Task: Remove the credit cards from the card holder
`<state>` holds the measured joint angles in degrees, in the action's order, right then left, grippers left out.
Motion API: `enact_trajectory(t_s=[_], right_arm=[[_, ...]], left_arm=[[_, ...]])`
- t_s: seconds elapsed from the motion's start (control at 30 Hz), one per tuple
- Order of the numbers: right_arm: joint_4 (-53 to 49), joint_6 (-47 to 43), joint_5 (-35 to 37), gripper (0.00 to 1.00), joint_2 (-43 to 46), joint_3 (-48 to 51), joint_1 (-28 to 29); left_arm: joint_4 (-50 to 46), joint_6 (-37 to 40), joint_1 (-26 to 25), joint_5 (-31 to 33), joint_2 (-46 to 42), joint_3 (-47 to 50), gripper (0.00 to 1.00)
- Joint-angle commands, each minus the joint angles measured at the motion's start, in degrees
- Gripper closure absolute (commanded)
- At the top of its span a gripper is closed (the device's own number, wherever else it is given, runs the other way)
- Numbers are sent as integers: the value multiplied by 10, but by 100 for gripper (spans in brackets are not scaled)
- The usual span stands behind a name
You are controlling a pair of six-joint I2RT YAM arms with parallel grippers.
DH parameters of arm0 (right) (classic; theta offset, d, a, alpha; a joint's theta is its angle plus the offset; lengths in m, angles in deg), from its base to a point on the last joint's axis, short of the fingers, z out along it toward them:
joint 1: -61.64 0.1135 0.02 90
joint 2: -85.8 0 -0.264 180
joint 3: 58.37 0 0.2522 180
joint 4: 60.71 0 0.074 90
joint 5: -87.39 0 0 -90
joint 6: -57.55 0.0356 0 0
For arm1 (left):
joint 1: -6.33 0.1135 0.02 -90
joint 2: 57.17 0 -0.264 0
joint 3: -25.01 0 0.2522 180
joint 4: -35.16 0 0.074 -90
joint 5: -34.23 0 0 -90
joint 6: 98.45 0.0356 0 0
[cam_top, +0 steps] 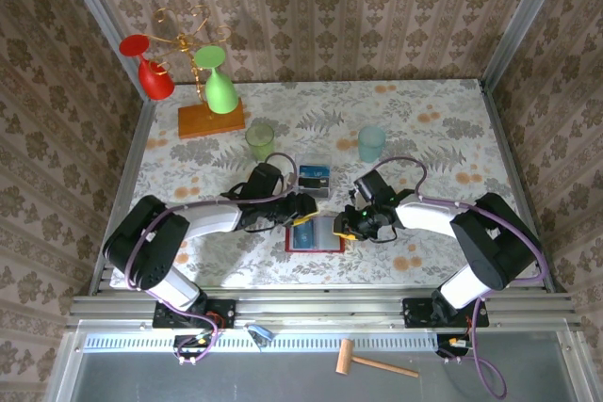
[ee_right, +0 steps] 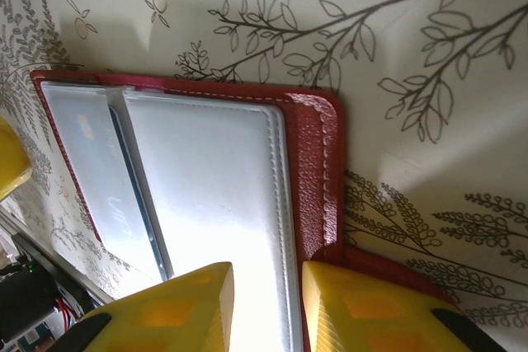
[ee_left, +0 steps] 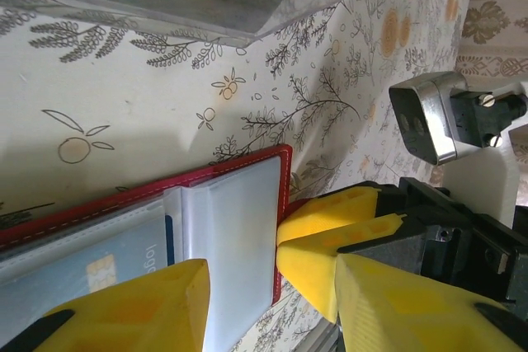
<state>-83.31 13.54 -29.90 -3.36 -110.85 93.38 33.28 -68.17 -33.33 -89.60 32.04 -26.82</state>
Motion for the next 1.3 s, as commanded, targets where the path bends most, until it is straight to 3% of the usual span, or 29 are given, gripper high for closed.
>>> enact_trajectory(t_s=[0.0,0.87,1.27], right_arm=[[-26,-18,27,71,-16,-12,-2],[-84,-30,24,71,12,-69,0],[-65,-7,2,71,-33,-126,40]], left_arm=[[-20,18,8,7,-23,10,56],[-76,43,19,32,-75,52,59],[-49,26,14,37,-94,89,60]])
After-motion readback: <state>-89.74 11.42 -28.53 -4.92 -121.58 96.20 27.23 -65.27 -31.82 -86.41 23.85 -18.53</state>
